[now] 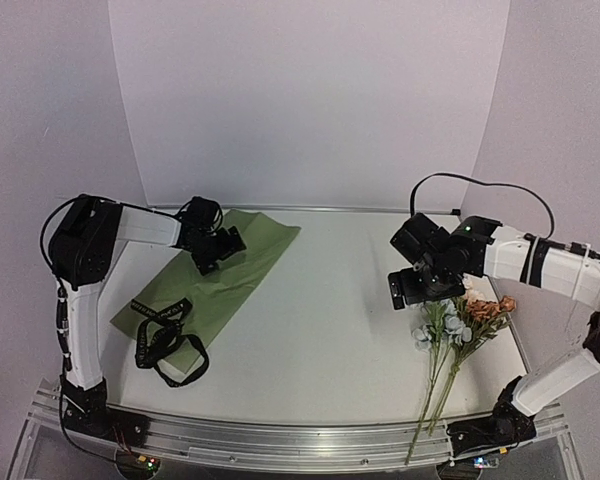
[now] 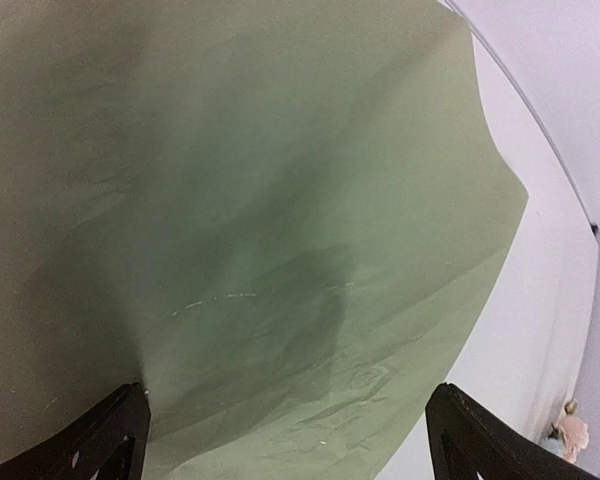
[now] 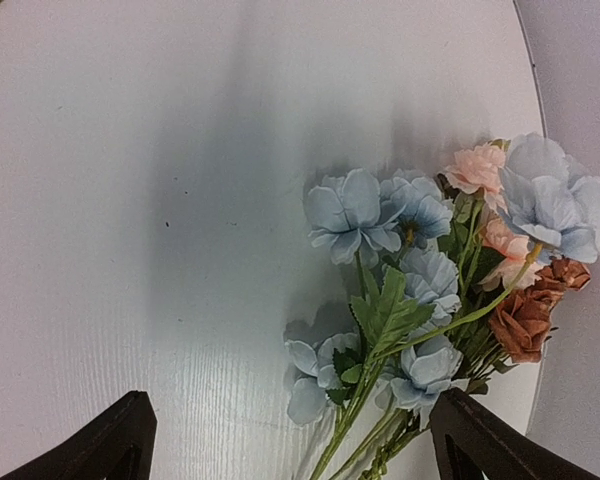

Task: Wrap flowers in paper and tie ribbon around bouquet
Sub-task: Move the folded wrapping paper to the center of the board, then move the ribbon to the folded wrapping paper.

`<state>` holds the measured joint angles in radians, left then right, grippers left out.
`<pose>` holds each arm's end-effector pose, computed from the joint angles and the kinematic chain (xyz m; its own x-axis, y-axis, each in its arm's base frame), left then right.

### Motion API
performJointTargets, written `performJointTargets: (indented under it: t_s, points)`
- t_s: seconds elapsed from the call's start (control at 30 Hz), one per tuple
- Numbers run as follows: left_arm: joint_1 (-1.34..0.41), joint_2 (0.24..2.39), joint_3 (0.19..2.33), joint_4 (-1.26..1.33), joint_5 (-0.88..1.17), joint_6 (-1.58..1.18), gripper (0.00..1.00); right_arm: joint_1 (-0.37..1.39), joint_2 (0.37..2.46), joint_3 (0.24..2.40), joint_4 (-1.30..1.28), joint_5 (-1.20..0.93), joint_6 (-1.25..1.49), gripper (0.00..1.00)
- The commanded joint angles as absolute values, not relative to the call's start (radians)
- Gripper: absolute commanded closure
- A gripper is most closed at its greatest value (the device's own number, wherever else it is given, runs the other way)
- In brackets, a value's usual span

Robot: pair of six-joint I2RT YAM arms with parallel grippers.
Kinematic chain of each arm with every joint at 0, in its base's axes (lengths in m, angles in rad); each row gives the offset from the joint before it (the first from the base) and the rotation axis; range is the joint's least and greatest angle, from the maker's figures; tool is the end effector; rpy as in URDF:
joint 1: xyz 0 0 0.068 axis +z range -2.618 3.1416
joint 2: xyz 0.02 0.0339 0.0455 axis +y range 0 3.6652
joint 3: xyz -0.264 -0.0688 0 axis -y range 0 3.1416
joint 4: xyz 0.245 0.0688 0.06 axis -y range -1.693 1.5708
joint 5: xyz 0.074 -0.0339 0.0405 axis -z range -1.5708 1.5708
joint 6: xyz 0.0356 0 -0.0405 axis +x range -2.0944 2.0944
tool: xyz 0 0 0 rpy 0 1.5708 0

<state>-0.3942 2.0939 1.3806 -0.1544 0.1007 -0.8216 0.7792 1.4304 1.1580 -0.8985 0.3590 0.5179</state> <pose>0.4115 -0.1750 0.1438 -0.8034 -0.4548 -0.3842 -0.2146 0.8232 -0.5257 0.2058 0.1857 0.2679 -0.8469 -0.1850 -0.4985 -0.1626 0.9827 -0.0884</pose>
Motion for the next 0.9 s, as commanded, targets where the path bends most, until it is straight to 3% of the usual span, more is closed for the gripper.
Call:
performJointTargets:
  t_s: [0.0, 0.23, 0.5, 0.63, 0.77, 0.87]
  points:
    - [-0.51, 2.177, 1.534, -0.143, 0.214, -0.889, 0.0, 0.754, 1.47, 1.188, -0.886, 0.312, 0.572, 0.02]
    - [-0.538, 2.03, 1.542, -0.217, 0.178, -0.817, 0.0, 0.741, 1.56, 1.254, -0.849, 0.201, 0.637, 0.02]
    - [-0.537, 1.692, 1.171, -0.334, -0.014, -0.852, 0.03, 0.769, 1.828, 1.507, -0.769, 0.073, 0.667, 0.04]
    - [-0.538, 1.566, 1.016, -0.319, 0.026, -0.866, 0.1, 0.792, 2.016, 1.723, -0.717, -0.022, 0.672, 0.15]
    - [-0.541, 1.499, 0.895, -0.238, 0.128, -0.899, 0.21, 0.805, 2.21, 1.927, -0.636, -0.119, 0.716, 0.4]
    - [-0.545, 1.473, 0.835, -0.177, 0.163, -0.908, 0.25, 0.817, 2.349, 2.047, -0.561, -0.161, 0.752, 0.57]
